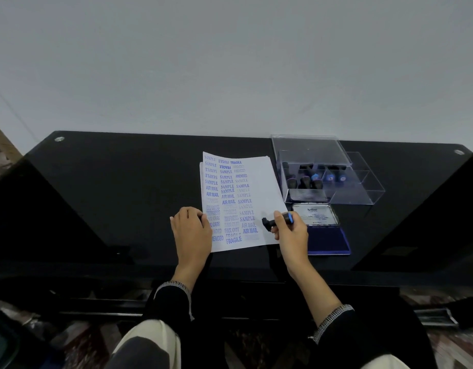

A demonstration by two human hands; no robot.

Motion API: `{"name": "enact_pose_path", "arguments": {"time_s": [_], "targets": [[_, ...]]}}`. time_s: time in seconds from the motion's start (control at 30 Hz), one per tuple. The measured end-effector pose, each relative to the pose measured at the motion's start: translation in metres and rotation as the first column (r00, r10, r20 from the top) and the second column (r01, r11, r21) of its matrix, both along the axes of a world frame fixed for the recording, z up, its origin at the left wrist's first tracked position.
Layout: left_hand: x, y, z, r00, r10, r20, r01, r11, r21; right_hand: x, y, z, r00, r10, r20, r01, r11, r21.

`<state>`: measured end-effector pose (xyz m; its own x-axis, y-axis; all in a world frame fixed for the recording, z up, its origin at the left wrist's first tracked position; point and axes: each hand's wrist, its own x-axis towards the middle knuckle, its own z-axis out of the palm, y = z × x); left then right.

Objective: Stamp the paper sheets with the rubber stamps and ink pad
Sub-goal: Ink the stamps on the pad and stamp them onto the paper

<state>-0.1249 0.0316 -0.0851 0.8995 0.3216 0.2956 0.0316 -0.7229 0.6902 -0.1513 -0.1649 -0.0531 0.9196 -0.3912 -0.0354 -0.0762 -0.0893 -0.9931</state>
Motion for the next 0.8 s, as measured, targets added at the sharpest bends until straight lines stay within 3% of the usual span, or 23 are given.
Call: {"name": "enact_pose_path", "arguments": {"time_s": [0.23, 0.4, 0.5, 0.57, 0.63, 0.73, 0.8], "targets": [[0.000, -0.001, 0.001, 1.000, 0.006, -0.014, -0.005, 0.999, 0.041, -0.003, 0.003, -0.003, 0.997, 0.068, -0.022, -0.070, 0.986, -0.152], [-0.005, -0.002, 0.007, 1.000, -0.007, 0.022, 0.006, 0.999, 0.048, -0.004, -0.008, 0.012, 0.998, 0.055, 0.017, -0.053, 0.992, -0.116], [-0.008, -0.010, 0.011, 0.994, -0.071, 0.081, 0.052, 0.974, 0.221, -0.009, -0.029, 0.025, 0.996, -0.010, 0.094, 0.023, 0.990, -0.139], [-0.013, -0.026, 0.014, 0.980, -0.174, 0.093, 0.149, 0.961, 0.235, -0.015, -0.049, 0.032, 0.991, -0.034, 0.132, 0.058, 0.982, -0.182], [-0.020, -0.049, 0.017, 0.937, -0.343, 0.069, 0.332, 0.933, 0.138, -0.022, -0.073, 0.033, 0.991, -0.054, 0.126, 0.084, 0.965, -0.247], [-0.030, -0.091, 0.018, 0.806, -0.592, 0.010, 0.591, 0.805, 0.048, -0.032, -0.105, 0.028, 0.994, -0.087, 0.073, 0.106, 0.940, -0.323], [-0.035, -0.113, 0.016, 0.742, -0.670, -0.018, 0.670, 0.741, 0.054, -0.039, -0.119, 0.026, 0.993, -0.107, 0.040, 0.114, 0.925, -0.363]]}}
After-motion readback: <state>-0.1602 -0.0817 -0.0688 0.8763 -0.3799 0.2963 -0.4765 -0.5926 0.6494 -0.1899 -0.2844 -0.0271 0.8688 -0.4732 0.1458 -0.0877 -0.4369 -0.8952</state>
